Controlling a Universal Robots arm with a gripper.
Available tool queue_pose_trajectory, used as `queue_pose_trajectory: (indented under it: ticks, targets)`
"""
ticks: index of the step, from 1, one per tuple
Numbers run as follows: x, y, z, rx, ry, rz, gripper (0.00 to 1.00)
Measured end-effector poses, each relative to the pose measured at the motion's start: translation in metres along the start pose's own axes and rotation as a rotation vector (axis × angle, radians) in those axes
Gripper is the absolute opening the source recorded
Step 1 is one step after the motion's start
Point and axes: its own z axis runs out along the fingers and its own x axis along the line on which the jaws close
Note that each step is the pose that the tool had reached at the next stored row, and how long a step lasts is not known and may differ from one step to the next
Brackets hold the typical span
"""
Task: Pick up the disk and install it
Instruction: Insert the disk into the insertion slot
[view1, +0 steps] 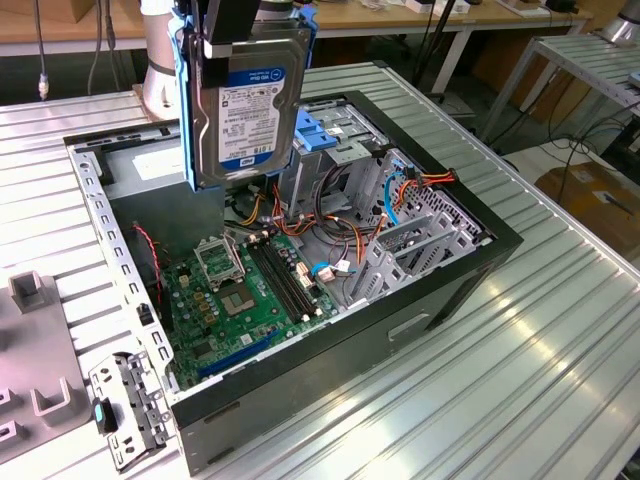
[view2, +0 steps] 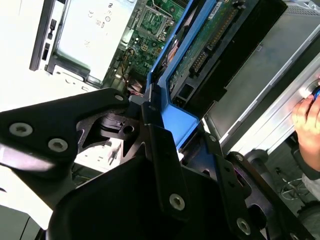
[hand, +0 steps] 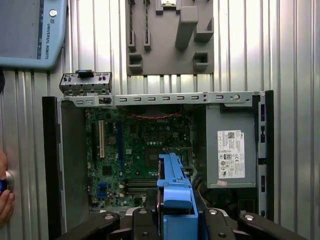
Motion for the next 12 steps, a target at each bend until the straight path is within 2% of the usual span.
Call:
queue_pose_trajectory:
  ticks: [4, 12]
  targets:
    - [0.0002, -0.0001, -0.0042, 0.0001, -0.0001, 0.000, 0.37]
    - [0.0002, -0.0001, -0.0045, 0.0001, -0.0001, 0.000, 0.37]
